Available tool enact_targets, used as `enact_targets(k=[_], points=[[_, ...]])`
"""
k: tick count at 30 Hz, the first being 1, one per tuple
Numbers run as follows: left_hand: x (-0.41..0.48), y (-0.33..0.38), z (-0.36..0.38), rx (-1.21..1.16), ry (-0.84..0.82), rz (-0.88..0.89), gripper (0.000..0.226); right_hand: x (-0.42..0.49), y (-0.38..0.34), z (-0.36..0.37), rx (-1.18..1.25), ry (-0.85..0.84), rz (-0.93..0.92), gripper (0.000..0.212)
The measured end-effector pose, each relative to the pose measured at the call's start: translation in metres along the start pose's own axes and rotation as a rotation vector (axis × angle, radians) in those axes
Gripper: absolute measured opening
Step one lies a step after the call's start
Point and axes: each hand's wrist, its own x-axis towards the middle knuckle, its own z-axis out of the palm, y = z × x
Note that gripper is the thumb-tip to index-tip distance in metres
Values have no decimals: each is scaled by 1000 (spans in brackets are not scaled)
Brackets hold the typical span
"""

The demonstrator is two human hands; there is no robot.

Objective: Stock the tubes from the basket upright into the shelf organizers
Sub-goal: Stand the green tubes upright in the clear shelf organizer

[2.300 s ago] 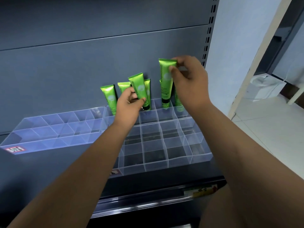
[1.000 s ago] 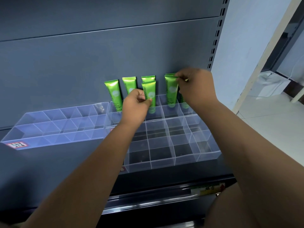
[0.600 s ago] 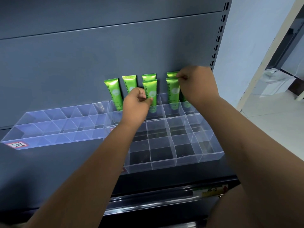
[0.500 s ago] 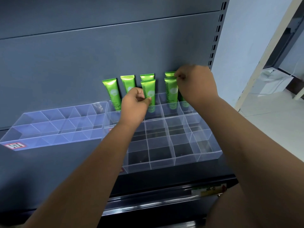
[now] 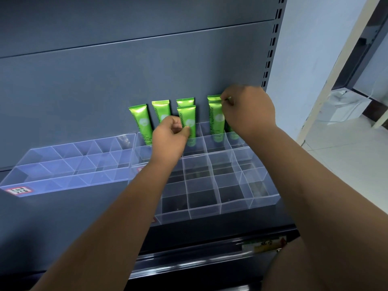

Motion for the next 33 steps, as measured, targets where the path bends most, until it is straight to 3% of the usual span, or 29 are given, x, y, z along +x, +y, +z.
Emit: enact_targets(k=[8,12,15,20,26,33], points=[[-7,15,-4,51,92,-20,15,-18,-15,-8,-34,54,-93,23],[-12,30,-23,208,200,27,16,-36,-29,-3,-55,102,-180,31],[-23,43,-47,362,188,54,22,-50,-44,0,-1,102,-242,34],[-65,53,-100,606,183,130,36,-76,-78,-4,167,14,-268,37],[-119,33,-189,790,126,-52,71,-120,-156,-4,313,-271,-202,53],[-199,6,-349,1032,338,-201,86,-178,-286,17,453,-462,-315,57]])
